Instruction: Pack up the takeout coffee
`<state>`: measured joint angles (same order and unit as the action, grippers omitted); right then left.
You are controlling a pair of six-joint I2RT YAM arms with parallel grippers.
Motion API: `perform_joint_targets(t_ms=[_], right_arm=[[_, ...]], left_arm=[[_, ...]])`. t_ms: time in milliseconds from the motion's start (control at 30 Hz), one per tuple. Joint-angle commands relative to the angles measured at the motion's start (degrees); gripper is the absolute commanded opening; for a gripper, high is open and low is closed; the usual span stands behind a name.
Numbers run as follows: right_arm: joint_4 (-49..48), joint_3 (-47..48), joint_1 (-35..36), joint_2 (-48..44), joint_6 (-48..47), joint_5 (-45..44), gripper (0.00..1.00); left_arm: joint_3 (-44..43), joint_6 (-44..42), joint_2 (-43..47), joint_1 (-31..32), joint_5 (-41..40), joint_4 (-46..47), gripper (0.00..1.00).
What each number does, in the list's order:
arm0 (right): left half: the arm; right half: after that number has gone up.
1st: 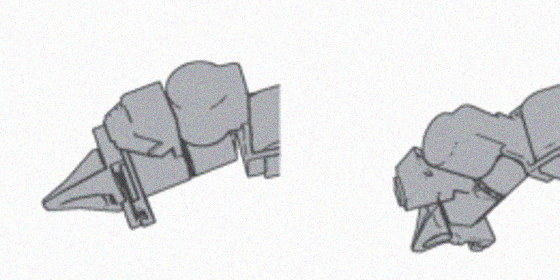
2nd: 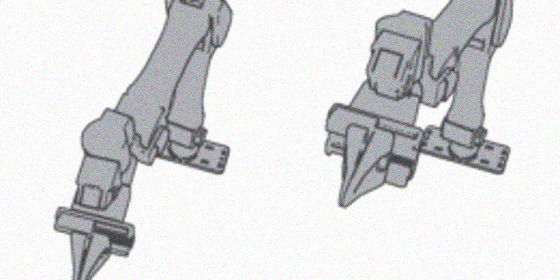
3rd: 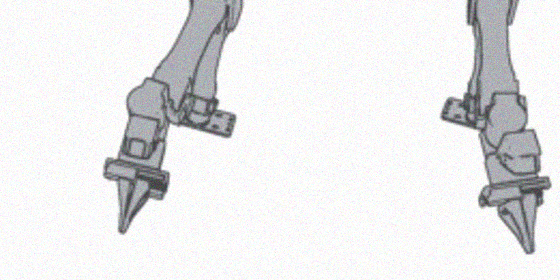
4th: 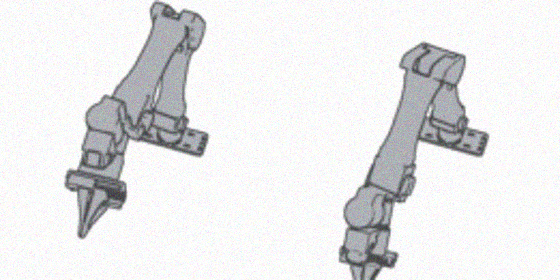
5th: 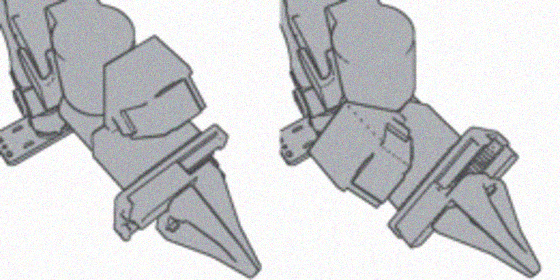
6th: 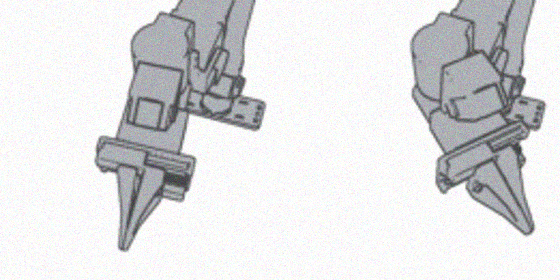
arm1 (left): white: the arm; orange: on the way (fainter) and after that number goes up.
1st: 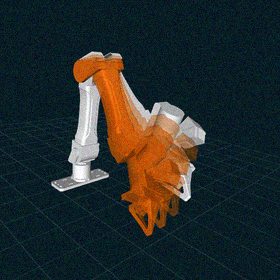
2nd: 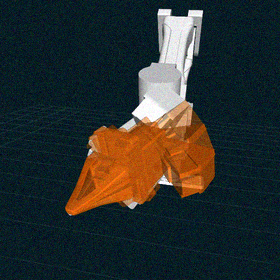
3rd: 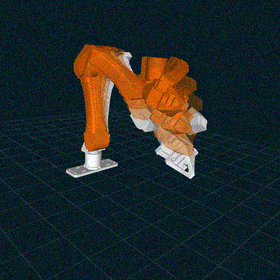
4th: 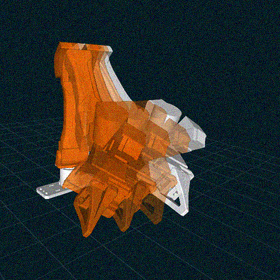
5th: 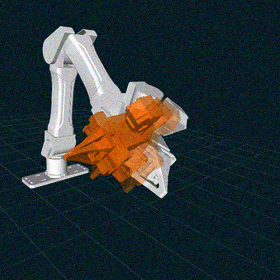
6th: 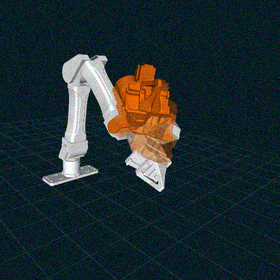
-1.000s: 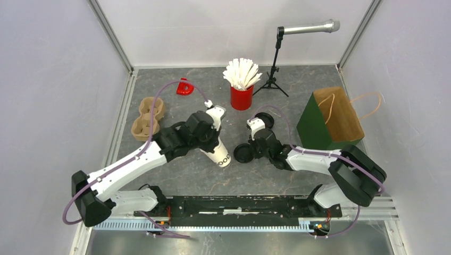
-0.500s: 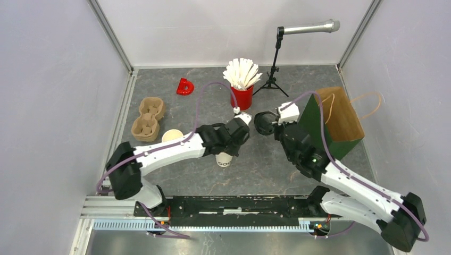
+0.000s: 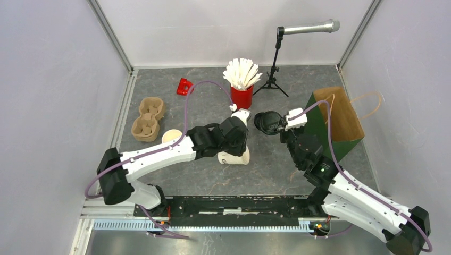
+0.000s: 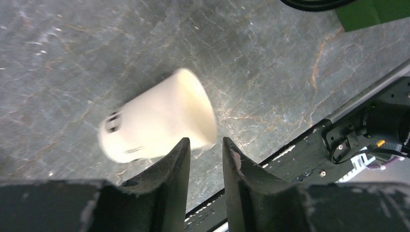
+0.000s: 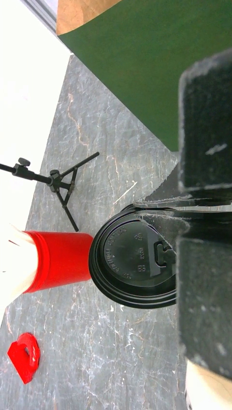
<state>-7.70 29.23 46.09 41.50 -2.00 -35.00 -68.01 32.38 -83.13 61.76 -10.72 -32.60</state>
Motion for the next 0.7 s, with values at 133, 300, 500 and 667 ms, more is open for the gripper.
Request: perform_joint_targets(t_ms=[133, 300, 500, 667], right_arm=[[-1.96, -0.95, -0.03, -2.81, 0.13, 3.77, 0.0], [1.61, 0.1, -0.03, -4.32, 3.37, 3.01, 0.01], [11.88, 5.46, -0.02, -8.76, 6.17, -5.76, 0.02], [16.69, 9.45, -0.03, -13.74, 4.61, -11.24, 0.03]], left_arm=[[1.37, -0.02, 4.37, -0.6, -5.68, -3.12, 0.69], [-1.21, 0.48, -1.5, 0.44, -2.28, -1.98, 0.85], [-6.85, 2.4, -9.09, 3.32, -7.19, -2.02, 0.88], [-13.12, 3.11, -17.58, 6.26, -12.8, -2.75, 0.88]])
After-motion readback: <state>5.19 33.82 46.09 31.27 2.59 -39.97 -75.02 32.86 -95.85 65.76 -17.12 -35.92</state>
